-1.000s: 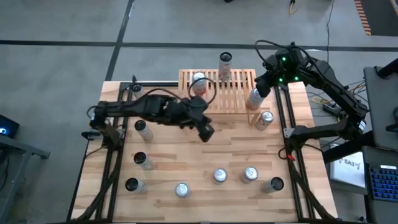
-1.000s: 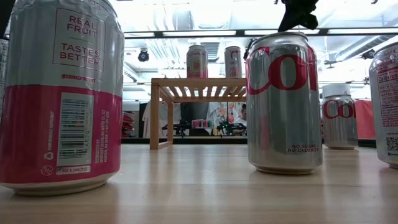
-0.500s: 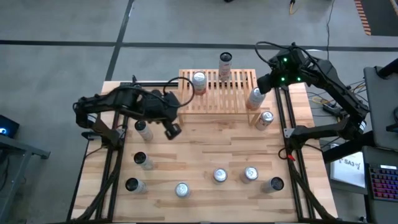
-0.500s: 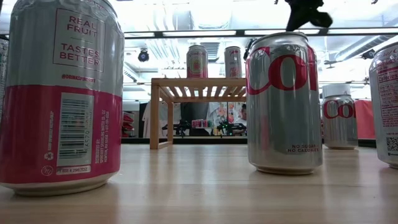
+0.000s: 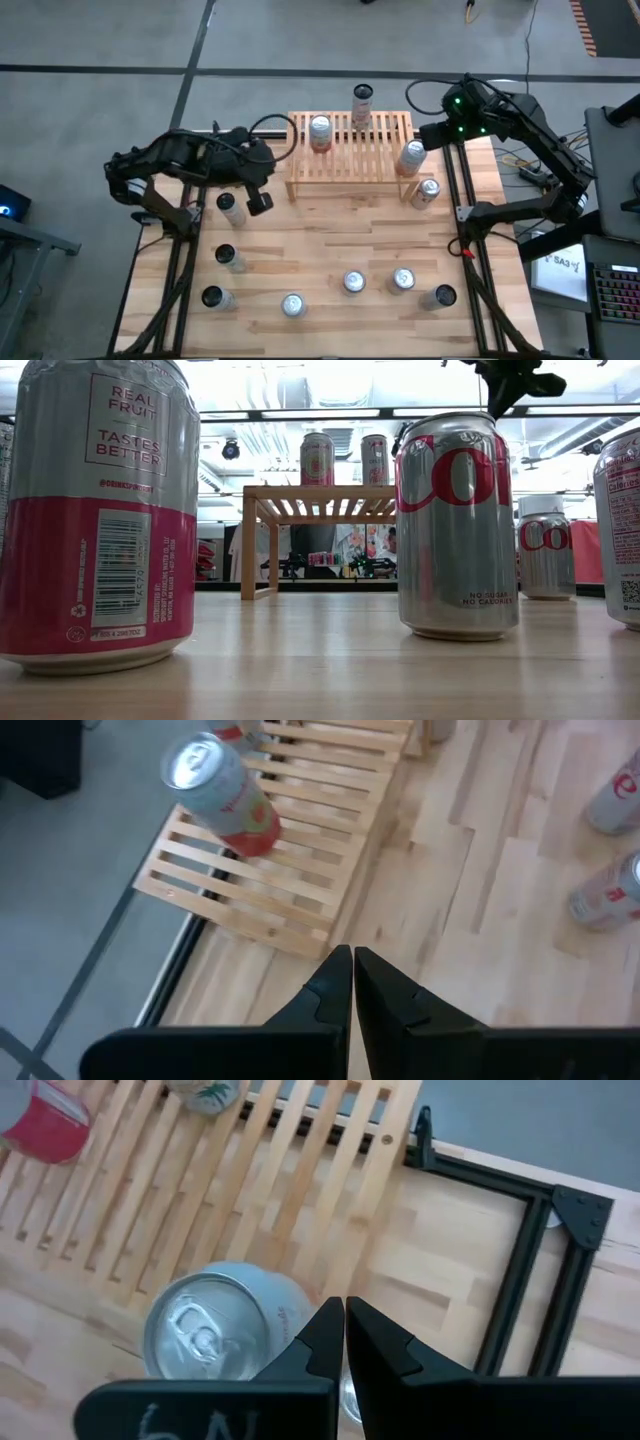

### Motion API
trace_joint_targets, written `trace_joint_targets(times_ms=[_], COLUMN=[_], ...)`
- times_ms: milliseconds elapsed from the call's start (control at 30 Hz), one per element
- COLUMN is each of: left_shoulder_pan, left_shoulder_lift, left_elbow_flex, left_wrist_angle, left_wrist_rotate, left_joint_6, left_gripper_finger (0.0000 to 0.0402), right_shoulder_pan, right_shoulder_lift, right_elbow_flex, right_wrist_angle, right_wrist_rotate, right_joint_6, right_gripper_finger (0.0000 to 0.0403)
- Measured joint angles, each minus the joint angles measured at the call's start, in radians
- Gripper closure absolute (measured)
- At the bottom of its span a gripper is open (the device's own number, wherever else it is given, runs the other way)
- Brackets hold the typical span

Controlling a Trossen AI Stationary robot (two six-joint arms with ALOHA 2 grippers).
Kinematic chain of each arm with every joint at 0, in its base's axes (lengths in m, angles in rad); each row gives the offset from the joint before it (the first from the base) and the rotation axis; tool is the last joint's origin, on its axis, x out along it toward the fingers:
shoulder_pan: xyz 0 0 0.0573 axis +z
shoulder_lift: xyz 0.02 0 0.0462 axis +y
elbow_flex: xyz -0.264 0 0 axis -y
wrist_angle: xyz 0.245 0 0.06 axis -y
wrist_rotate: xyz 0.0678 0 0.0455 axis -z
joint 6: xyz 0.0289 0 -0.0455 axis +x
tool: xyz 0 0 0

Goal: Place canned beverage on shelf
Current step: Put the bottom white and yellow soda can on the shelf

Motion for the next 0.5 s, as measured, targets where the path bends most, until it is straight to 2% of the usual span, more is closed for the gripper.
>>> trace_joint_targets(times_ms=[333, 400, 500], left_shoulder_pan=[0.0, 0.0, -0.002], left_shoulder_lift=[-0.01, -0.009, -0.014], left_elbow_flex=[0.0, -0.001, -0.011], left_wrist_angle=[0.009, -0.008, -0.008], left_wrist_rotate=[-0.031, -0.004, 0.1], left_joint_6=[-0.027, -0.08, -0.171], left_gripper_finger=[0.0402, 0.0402, 0.0402], right_shoulder_pan=[0.042, 0.042, 0.041], right_shoulder_lift=[0.027, 0.026, 0.014], right_elbow_flex=[-0.002, -0.002, -0.001], right_wrist_angle=[0.003, -0.001, 0.001], right_wrist_rotate=[0.0, 0.007, 0.022], right_joint_6=[-0.013, -0.015, -0.004], right_gripper_finger=[0.0394, 0.0394, 0.0394])
